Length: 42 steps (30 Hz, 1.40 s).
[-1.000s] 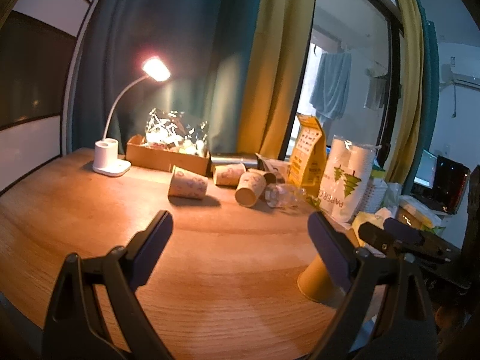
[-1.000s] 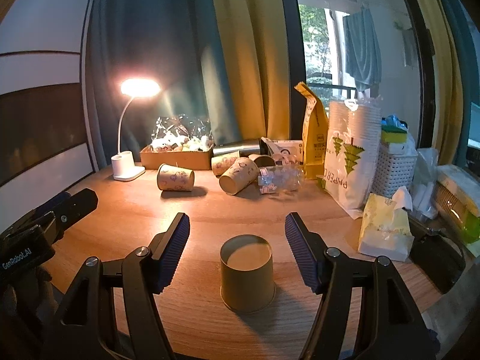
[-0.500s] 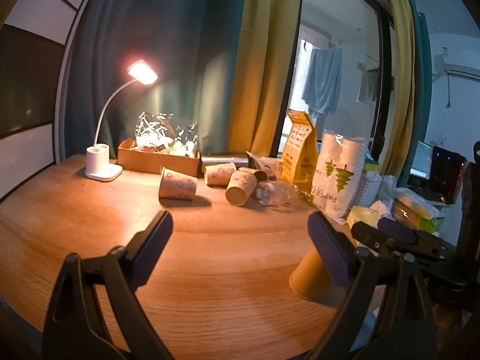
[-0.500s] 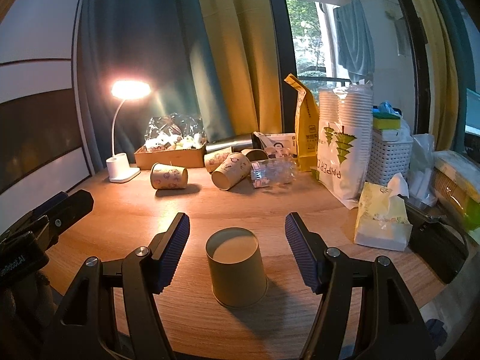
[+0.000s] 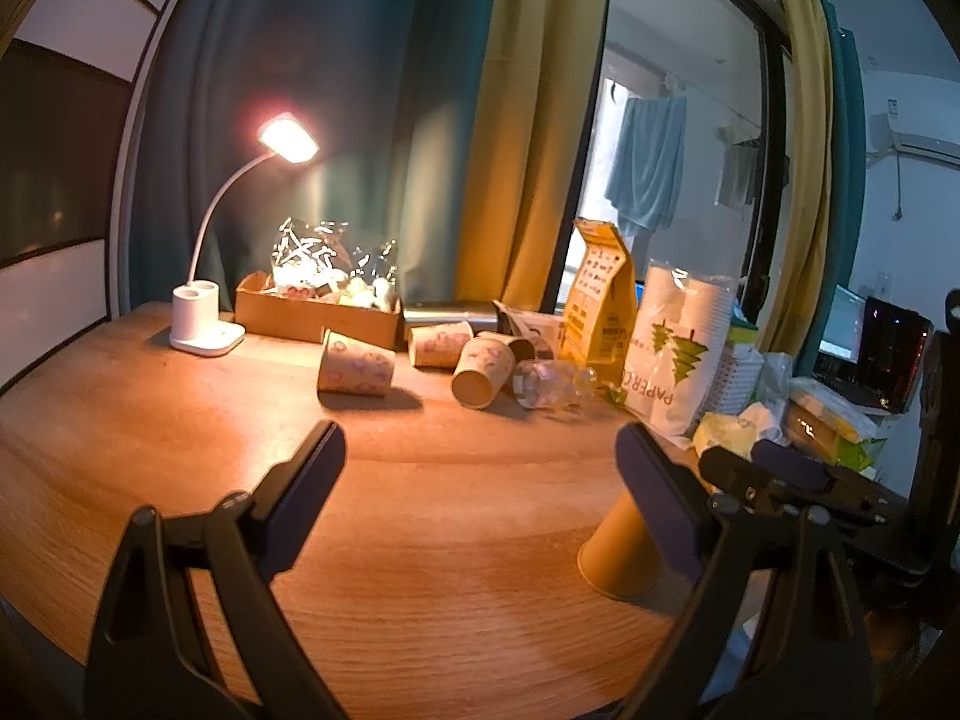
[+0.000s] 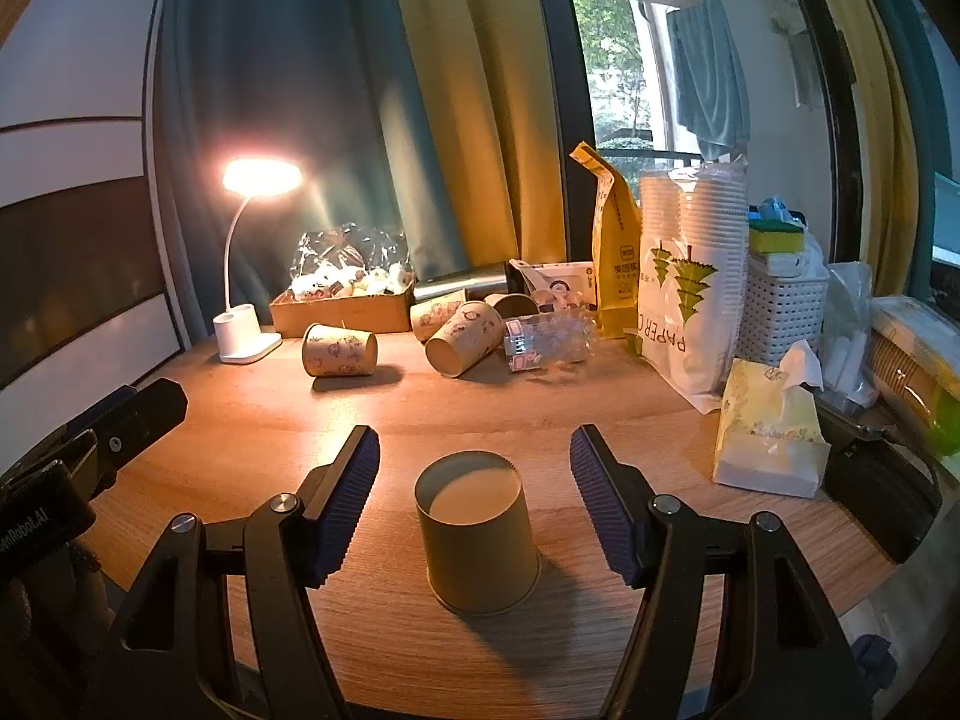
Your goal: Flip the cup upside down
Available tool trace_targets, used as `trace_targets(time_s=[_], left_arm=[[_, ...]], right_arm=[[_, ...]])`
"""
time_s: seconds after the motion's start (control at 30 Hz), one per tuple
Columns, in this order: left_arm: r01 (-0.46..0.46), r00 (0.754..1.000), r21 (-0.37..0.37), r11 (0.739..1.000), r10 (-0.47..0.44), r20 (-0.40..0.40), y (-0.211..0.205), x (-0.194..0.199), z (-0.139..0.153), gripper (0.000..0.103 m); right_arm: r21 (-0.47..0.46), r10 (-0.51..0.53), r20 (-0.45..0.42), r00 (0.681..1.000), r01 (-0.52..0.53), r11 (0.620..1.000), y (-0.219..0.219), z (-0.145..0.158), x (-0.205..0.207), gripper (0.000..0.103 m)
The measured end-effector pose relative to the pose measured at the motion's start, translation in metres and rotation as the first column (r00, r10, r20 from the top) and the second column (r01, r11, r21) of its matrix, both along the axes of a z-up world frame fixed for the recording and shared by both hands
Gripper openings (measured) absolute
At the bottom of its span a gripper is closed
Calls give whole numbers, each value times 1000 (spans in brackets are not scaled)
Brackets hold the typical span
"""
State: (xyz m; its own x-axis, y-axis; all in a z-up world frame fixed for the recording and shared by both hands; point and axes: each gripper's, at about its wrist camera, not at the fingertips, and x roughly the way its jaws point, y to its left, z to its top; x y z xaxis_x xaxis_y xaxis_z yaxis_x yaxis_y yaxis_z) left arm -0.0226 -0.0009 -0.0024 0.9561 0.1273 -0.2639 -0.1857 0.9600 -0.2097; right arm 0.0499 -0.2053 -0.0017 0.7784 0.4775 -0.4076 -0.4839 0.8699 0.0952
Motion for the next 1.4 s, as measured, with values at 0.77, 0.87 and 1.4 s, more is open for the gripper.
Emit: trace_targets(time_s=[0.77,0.87,1.4], left_arm=[[3,1000,-10,1000,-3,-18,3,2,-4,93],[6,1000,-10,1000,-6,-23,1,3,-6,93],[6,1000,-12,1000,-6,-28,1,3,-8,93]], right_arm=[[9,6,-28,1000,-6,1000,4,-3,1,70],[12,5,-32,999,-5,1000,3,-4,1,70],[18,1,-42,999,0,1000,3,-5,4,70]])
